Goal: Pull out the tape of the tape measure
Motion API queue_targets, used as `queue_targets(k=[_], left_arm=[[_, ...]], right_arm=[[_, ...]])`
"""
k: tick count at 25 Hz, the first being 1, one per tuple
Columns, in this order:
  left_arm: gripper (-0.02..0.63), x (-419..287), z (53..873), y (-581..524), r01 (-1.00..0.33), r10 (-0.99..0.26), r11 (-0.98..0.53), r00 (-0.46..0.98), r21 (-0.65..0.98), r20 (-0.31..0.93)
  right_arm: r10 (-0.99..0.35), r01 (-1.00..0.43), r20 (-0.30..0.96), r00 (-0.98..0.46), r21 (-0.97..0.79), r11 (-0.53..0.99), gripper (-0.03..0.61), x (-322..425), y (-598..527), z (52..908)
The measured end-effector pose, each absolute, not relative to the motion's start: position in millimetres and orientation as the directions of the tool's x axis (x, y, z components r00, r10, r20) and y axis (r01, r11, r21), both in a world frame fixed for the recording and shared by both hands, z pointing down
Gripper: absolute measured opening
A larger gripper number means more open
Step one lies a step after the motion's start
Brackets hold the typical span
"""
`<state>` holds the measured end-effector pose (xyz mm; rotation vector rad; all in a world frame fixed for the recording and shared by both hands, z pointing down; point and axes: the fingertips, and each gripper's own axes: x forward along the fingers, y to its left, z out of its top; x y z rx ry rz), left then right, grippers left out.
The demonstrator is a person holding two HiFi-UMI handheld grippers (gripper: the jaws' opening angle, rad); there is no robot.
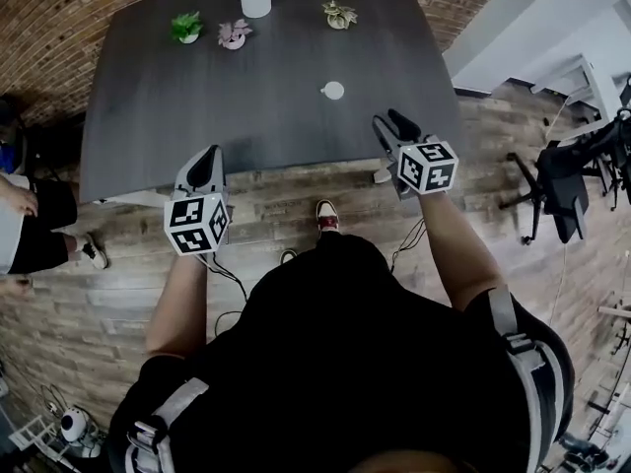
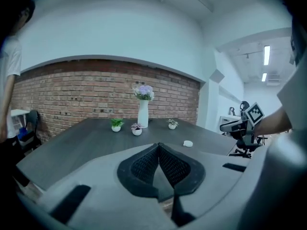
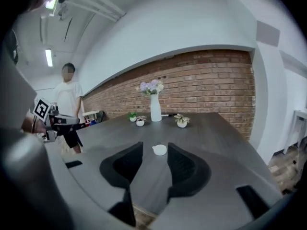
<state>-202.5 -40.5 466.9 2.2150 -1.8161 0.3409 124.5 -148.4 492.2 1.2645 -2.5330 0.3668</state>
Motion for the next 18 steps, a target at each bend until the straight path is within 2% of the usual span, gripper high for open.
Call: queue_targets(k=[4,7,18], left_arm=[[0.011,-201.2,457.4,-71.1,-0.991,-0.931,-0.133,0.135,0.028,0.339],[0.011,-195.5,453.3,-95.3,-0.995,-0.932,-0.102,0.102,0.018,0.347],[0.011,-154.9,464.2,-134.0,-0.997,-0.912,-0.078,0.074,0.009,0.403]], right_arm=[[-0.597,-0.708,0.491,-0.634,-0.060,0.703,0.208,92.7,-190.2,540.3],[-0.492,-0.625,0.566,-0.662,-0.055,0.778,0.225,70.0,-217.1,570.1],[-0.289,-0.418,0.664,-0.689,-0.039,0.908,0.249,27.5,-260.7,617.6]])
